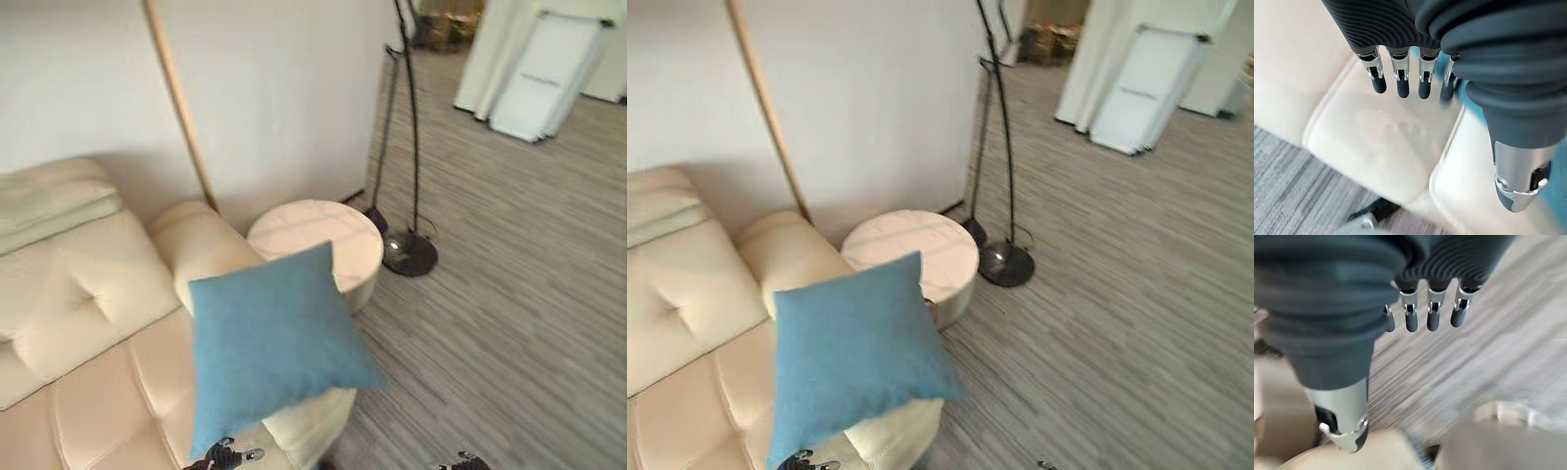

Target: Pick up all the scattered cushions and arrange them neatly on the sofa.

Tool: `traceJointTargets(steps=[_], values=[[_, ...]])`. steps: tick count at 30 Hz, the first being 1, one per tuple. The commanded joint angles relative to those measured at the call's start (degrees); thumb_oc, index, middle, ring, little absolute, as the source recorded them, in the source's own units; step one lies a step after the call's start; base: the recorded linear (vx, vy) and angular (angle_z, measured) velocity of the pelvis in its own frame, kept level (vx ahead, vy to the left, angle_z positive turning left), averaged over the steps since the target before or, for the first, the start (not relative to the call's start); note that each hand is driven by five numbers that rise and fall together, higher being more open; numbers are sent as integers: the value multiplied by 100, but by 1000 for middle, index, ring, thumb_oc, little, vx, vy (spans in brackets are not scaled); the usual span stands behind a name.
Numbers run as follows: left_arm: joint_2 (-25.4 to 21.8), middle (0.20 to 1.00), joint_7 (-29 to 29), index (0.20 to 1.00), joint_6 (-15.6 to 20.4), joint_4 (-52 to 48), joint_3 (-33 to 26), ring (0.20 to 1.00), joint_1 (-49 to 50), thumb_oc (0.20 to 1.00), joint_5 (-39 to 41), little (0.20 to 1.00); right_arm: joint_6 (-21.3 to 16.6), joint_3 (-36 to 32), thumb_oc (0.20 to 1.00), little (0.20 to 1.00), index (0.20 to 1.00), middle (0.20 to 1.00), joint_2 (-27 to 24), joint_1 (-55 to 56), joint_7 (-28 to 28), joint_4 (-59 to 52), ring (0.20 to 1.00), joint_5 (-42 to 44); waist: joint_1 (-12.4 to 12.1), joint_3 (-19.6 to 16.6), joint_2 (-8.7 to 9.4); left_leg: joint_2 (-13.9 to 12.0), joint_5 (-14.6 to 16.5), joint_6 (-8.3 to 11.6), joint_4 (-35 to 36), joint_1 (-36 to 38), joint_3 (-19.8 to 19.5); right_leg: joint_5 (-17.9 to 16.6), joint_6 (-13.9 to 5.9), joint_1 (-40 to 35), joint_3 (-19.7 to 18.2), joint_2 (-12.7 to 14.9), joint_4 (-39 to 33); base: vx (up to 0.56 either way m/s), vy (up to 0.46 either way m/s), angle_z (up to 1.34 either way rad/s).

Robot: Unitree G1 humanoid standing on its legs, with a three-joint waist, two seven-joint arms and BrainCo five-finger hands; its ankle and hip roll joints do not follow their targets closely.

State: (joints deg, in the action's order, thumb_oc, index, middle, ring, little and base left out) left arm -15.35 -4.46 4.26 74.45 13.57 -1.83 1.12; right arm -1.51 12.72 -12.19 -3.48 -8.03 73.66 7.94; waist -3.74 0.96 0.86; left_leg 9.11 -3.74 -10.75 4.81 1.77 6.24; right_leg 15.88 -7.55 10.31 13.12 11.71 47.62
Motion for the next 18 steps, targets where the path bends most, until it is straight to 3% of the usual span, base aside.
traceJointTargets(steps=[1,5,7,9,11,17,18], values=[[31,1000,-17,1000,95,-15,-17,1000,-313,1000,26,1000,-74,-241,1000,1000,1000,1000,-314,-108,-7,-3,1000,143,107,517,-247,-787,135,865,-89,-274,30,-1060,162,-637,-269,-361,-2457,68,-107,110],[53,1000,-38,1000,147,-7,124,1000,-445,1000,53,1000,-53,-288,1000,1000,1000,1000,-318,-87,-3,129,1000,285,291,601,-149,-686,153,915,-68,-214,-556,-1488,86,-430,-1327,-697,-3868,72,-137,92],[65,1000,-50,1000,161,-2,130,1000,-512,1000,104,1000,-32,-286,1000,1000,1000,1000,-327,-115,1,163,1000,289,328,626,-115,-674,164,937,-28,-188,-821,-1739,42,-234,-1596,-783,-4197,59,-172,90],[59,1000,-45,1000,156,57,90,1000,-510,1000,140,1000,-32,-276,1000,1000,1000,1000,-342,-94,4,177,1000,281,367,580,-4,-645,205,971,-37,-155,-1039,-1879,44,-420,-1543,-724,-4728,92,-224,75],[105,1000,-32,1000,128,184,-201,1000,-318,1000,321,1000,-90,-226,1000,1000,1000,1000,-338,-89,32,174,1000,226,246,378,69,-782,222,1093,19,-82,-1110,-1881,115,-840,-1412,-779,-5089,151,-332,72],[248,1000,-17,1000,119,301,-507,1000,-159,1000,762,1000,-172,-163,1000,1000,1000,1000,-336,-197,2,109,1000,162,139,335,83,-1084,96,1403,19,-113,-1414,-1687,270,-1164,-998,-940,-5261,28,-249,42],[297,1000,-31,1000,130,290,-568,1000,-188,1000,1019,1000,-203,-195,1000,1000,1000,1000,-360,-226,-34,76,1000,187,113,430,100,-1144,43,1477,-125,-268,-1414,-1617,309,-1214,-794,-921,-5251,-92,-149,55]])
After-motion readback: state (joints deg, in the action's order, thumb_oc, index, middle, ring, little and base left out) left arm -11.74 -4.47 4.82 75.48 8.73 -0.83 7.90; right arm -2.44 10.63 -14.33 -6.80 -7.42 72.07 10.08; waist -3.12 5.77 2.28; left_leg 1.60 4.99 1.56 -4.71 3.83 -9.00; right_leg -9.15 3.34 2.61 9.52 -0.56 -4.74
